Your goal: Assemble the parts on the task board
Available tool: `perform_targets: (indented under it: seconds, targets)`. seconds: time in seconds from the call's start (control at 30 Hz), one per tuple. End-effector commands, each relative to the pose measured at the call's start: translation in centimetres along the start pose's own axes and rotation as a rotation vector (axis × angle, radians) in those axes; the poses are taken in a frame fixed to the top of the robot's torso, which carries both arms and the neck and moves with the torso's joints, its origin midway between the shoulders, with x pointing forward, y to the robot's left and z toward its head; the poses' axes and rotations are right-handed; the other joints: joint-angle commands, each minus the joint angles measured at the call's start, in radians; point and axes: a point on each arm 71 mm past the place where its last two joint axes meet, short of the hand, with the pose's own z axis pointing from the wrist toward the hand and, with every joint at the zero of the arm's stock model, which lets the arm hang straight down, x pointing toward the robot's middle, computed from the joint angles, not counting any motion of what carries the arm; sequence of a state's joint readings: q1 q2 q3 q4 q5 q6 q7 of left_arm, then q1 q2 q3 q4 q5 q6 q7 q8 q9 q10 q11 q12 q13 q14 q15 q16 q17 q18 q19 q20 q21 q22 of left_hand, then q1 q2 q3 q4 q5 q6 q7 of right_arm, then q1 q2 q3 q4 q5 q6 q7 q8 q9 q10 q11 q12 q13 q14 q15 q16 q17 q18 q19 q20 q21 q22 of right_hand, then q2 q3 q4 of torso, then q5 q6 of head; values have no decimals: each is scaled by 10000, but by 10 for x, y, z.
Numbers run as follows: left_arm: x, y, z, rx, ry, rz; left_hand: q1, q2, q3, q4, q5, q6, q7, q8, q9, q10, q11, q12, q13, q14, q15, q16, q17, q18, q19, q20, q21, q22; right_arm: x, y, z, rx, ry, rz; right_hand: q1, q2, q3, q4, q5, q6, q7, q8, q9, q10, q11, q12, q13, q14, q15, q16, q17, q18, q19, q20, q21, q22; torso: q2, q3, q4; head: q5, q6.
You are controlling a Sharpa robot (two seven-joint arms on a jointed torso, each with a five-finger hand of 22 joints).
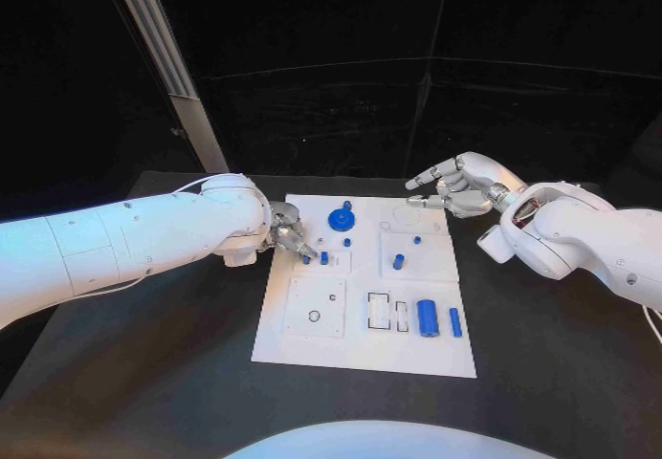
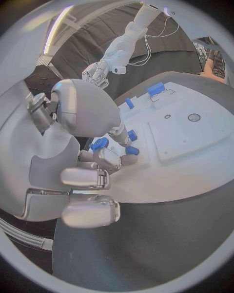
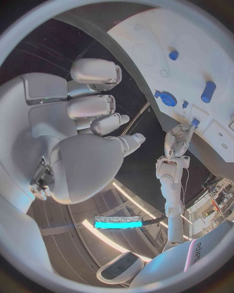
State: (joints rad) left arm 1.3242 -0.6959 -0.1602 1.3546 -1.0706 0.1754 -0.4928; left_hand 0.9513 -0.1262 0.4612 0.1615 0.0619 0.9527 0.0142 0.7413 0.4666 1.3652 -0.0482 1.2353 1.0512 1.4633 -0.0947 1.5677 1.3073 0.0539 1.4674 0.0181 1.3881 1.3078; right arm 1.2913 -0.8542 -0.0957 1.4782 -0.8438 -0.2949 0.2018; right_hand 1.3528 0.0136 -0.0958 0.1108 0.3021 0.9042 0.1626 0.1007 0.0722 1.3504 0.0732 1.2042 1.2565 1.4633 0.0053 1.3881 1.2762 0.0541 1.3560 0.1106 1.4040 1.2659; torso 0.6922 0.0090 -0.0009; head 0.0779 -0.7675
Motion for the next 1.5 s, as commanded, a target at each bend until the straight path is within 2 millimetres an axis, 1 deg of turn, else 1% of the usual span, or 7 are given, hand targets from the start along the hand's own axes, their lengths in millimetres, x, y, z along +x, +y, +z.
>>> perform_targets:
  seconds: [0.03,0.23,0.43,0.63,0.8,0.97,1.5]
  targets:
    - [-1,0,-1,79,-35,-269,-192,-90,-315,119,-19,10,78,-14,18,-30,29,-70,-41,1075,-43,31,2635,55,66,-64,-10,7,0,2,0,-85,15,35,-10,108,-67,-17,30,75,-1,43,2,-68,4,-36,-11,425,-72,-23,-6,189,-72,-14,-47,-3,1,-5,6,10,-4]
    - [-7,0,-2,738,-855,-1280,-281,-81,-1232,519,-9,-169,115,-86,23,-245,55,-330,-378,1075,-38,31,2635,112,-33,-65,-214,-240,0,1,0,-83,10,33,-10,108,-67,-17,30,75,-1,43,2,-68,4,-36,-11,425,-72,-23,-6,189,-72,-14,-47,-3,-3,0,9,2,7]
    - [-18,-4,-7,2260,-1999,-2850,388,-29,-2116,800,17,-1351,610,-658,-249,-2657,500,-3100,-3859,988,284,-132,2353,473,-822,178,-1736,-2081,-1,1,0,-75,-8,27,-10,108,-67,-17,30,75,-1,43,2,-68,4,-36,-11,425,-72,-23,-6,189,-72,-14,-47,-3,2,-6,11,-16,26]
    - [-24,-9,-11,3688,-2646,-3693,1114,94,-2828,1061,27,-1929,1050,-1133,-776,-3645,927,-3744,-4456,359,665,-1282,671,960,-1896,567,-4030,-4585,-1,1,0,-69,-14,24,-5,112,-74,-18,31,69,0,42,1,-76,5,-45,-18,422,-72,-32,-15,190,-76,-14,-52,-10,-2,-1,3,-16,42]
    - [-26,-20,-14,4730,-2888,-3633,3338,614,-1782,-12,18,-2035,1349,-1539,-1270,-4744,1252,-4896,-5420,-1764,897,-4634,-3278,1275,-3275,804,-6557,-6882,-1,0,1,-44,-79,-19,4,126,-74,-18,35,65,0,41,0,-72,4,-37,-11,421,-72,-33,-13,188,-71,-14,-49,-3,4,-12,7,-81,110]
    - [-22,-36,-11,5603,-3217,-2323,4396,27,-756,-1082,-7,-1615,1463,-2638,-2190,-4628,1346,-6210,-6813,-2624,1070,-6601,-5316,1342,-3366,866,-7354,-7452,-2,0,2,-29,-102,-42,20,145,-71,-21,40,62,1,41,-1,-74,3,-39,-13,419,-72,-39,-16,190,-75,-15,-55,-9,7,-14,-6,-120,157]
    - [-2,-59,14,5007,-3726,1810,3926,-396,-1026,-1670,-2,-678,1408,-4146,-3327,-4446,1405,-7826,-8759,165,974,-2648,-1594,979,-1048,817,-5015,-5435,1,2,3,-95,-36,-66,45,169,-67,-29,47,58,1,41,-2,-80,3,-46,-20,418,-73,-44,-20,192,-82,-15,-63,-21,4,-10,-4,-200,266]
